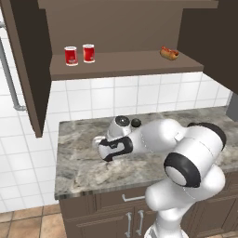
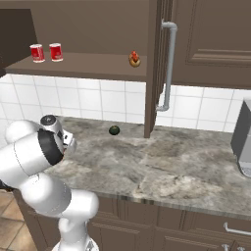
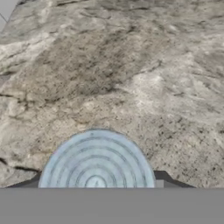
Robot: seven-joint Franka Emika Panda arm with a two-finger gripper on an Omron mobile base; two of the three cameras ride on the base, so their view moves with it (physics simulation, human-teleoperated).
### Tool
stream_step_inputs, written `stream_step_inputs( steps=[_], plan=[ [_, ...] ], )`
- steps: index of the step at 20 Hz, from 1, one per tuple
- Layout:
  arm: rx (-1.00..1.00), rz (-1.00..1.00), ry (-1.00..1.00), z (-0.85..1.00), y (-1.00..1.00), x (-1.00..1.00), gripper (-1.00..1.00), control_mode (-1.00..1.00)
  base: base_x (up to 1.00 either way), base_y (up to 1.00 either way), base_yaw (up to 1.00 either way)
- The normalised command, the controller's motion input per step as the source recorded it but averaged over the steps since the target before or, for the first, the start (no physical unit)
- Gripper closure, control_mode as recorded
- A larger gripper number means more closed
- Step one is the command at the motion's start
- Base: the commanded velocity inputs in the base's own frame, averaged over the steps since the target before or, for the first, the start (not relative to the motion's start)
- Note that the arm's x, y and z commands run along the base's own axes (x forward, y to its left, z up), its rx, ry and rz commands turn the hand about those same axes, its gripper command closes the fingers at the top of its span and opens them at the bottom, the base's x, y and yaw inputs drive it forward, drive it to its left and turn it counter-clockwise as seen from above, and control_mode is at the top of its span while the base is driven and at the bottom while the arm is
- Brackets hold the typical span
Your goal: Pick the cans from the counter and place them in their designated side in the cabinet.
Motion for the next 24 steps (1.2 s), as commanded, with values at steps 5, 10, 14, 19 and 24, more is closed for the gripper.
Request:
stream_step_inputs(
  steps=[5,10,14,19,24],
  plan=[
    [0.06,0.04,-0.13,0.47,-0.15,-0.11,1.00,-1.00,0.00,0.00,0.00],
    [0.05,0.05,-0.11,0.44,-0.05,-0.12,1.00,-1.00,0.00,0.00,0.00],
    [0.04,0.06,-0.09,0.46,0.00,-0.14,1.00,-1.00,0.00,0.00,0.00],
    [0.00,0.03,-0.03,0.34,0.00,-0.34,1.00,-1.00,0.00,0.00,0.00],
    [0.00,0.02,-0.01,0.36,0.00,-0.45,1.00,-1.00,0.00,0.00,0.00]
  ],
)
